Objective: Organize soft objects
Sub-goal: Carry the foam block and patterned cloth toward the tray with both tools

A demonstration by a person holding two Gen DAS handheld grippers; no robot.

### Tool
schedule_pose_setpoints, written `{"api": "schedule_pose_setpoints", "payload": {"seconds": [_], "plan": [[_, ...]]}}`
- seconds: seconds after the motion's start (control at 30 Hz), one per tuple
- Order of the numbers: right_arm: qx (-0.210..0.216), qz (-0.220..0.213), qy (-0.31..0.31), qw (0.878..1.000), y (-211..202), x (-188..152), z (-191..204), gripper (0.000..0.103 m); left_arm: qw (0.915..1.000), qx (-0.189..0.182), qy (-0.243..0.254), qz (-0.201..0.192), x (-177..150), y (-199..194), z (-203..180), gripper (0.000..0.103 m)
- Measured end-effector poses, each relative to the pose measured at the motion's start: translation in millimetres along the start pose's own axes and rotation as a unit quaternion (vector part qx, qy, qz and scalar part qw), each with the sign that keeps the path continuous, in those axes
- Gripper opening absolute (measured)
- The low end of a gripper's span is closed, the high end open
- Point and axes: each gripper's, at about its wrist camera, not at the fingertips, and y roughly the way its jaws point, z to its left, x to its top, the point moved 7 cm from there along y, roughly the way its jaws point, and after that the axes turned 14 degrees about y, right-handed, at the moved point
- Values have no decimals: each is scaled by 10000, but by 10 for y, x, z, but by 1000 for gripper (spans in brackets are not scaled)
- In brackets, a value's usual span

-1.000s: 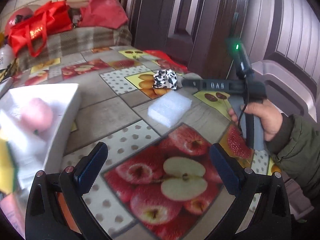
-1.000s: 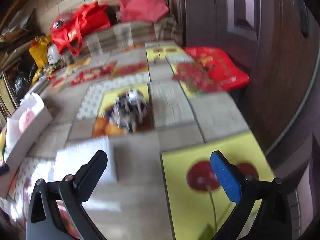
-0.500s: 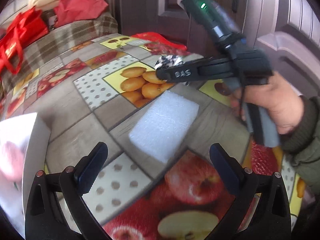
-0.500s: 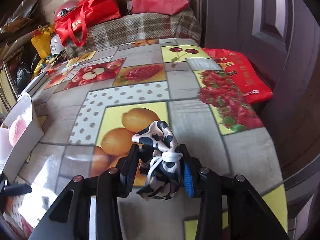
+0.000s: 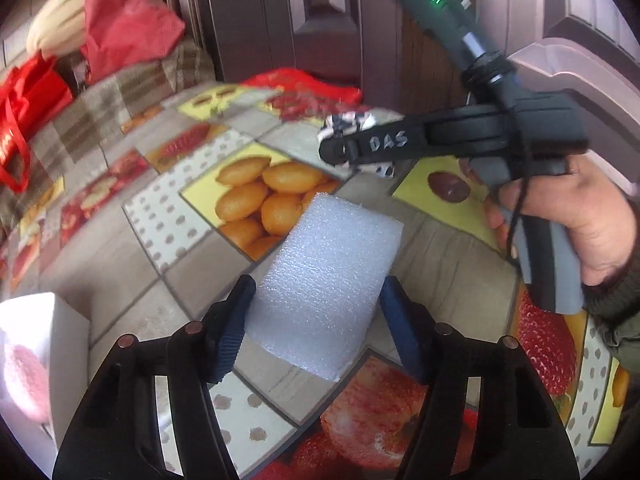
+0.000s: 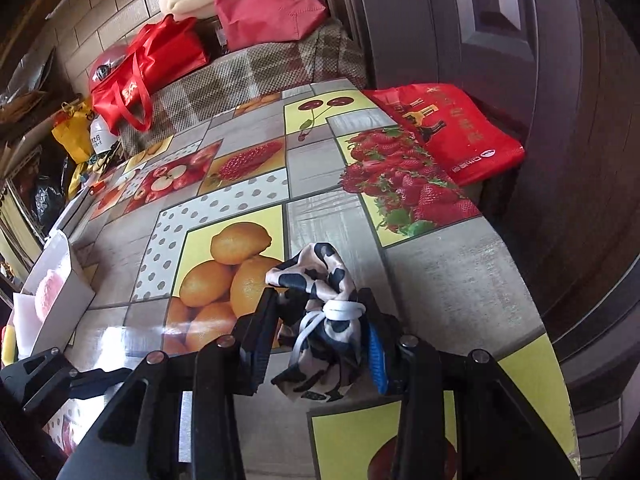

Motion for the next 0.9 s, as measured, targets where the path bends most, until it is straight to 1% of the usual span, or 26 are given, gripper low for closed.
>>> {"api": "schedule_pose_setpoints", "payload": {"seconds": [0.1,0.17,0.3,0.37,0.57,0.67,0.73,0.9], "plan": [[-31,-225,100,9997,-74,31,-44,40,9990,222,-32,-385,-6,-207,-3,64],[-59,-504,130,9986,-167,52,-47,40,9977,344,-112,-581,-52,-360,-5,64],[-104,-1162,6,9932,-399,77,-1,40,9956,516,-132,-766,-214,-648,-50,64],[-154,-1361,-105,9905,-467,80,38,40,9945,602,-97,-853,-278,-780,-76,64],[-175,-1390,-346,9895,-549,-30,178,40,9886,837,-205,-1235,-500,-1192,-86,64],[-57,-1344,-473,9898,-596,-142,290,40,9852,955,-445,-1352,-602,-1316,0,64],[17,-1391,-561,9887,-649,-211,369,40,9819,1040,-673,-1433,-668,-1395,87,64],[344,-1293,-644,9889,-730,-424,587,40,9739,1223,-1069,-1584,-845,-1579,256,64]]}}
